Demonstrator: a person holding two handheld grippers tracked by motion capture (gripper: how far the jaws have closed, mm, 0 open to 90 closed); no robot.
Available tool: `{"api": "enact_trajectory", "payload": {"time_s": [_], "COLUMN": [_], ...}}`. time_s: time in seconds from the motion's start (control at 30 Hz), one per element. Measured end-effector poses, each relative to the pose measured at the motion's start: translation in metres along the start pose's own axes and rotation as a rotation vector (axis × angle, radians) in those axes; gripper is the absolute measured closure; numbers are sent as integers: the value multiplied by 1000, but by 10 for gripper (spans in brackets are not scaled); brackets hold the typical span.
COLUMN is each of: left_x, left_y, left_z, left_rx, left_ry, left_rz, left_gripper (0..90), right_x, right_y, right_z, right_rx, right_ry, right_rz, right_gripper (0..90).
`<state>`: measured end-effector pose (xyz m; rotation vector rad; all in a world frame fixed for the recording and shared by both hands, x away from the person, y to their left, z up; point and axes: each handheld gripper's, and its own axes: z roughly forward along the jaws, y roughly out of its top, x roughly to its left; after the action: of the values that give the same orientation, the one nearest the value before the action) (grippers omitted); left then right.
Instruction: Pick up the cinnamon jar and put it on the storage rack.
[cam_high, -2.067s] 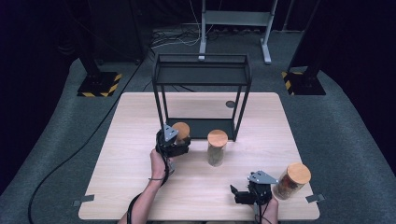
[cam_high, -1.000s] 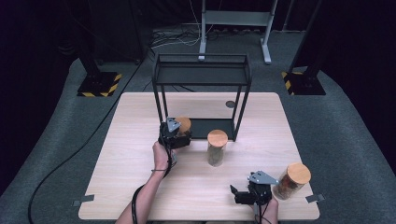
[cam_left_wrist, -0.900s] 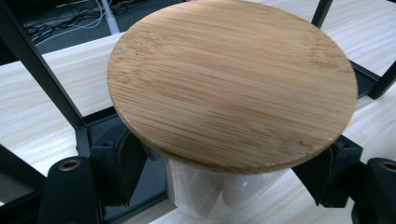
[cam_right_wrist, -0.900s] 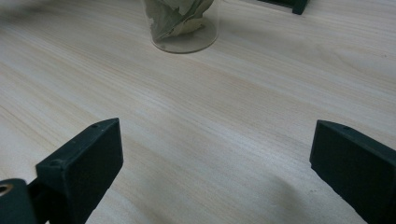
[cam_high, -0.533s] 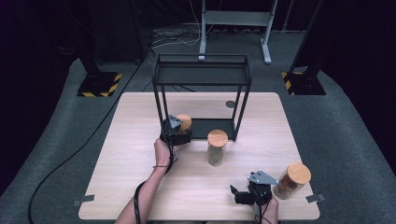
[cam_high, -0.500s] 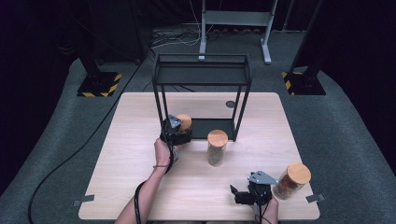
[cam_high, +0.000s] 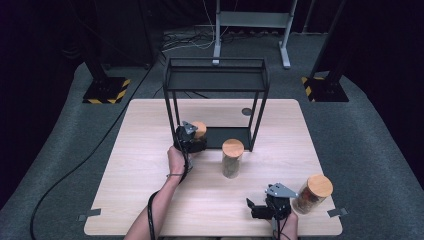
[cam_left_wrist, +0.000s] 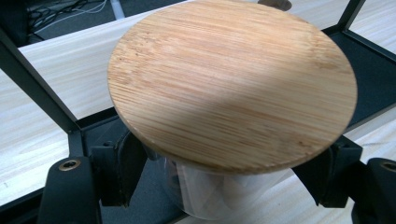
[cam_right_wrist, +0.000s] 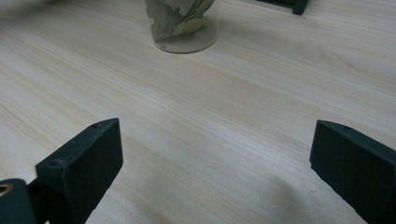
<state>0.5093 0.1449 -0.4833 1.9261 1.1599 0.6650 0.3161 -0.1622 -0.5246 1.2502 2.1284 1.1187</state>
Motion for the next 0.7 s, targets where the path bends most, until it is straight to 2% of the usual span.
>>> {"api": "enact_trajectory", "payload": {"time_s": [0.37,0.43,0.7], "left_x": [4,5,10], "left_y": [3,3,5], "left_z": [11,13,17], "left_rx": [24,24,24], "left_ry": [-4,-10,-17], "left_rz": [-14,-29,-45], "left_gripper": [246,246,246], "right_x": [0,0,0], "right_y": [0,0,0], "right_z": [0,0,0], "right_rx": [-1,-1,-2], "right_ry": [0,0,0], "right_rz": [0,0,-1], "right_gripper": [18,18,18]}}
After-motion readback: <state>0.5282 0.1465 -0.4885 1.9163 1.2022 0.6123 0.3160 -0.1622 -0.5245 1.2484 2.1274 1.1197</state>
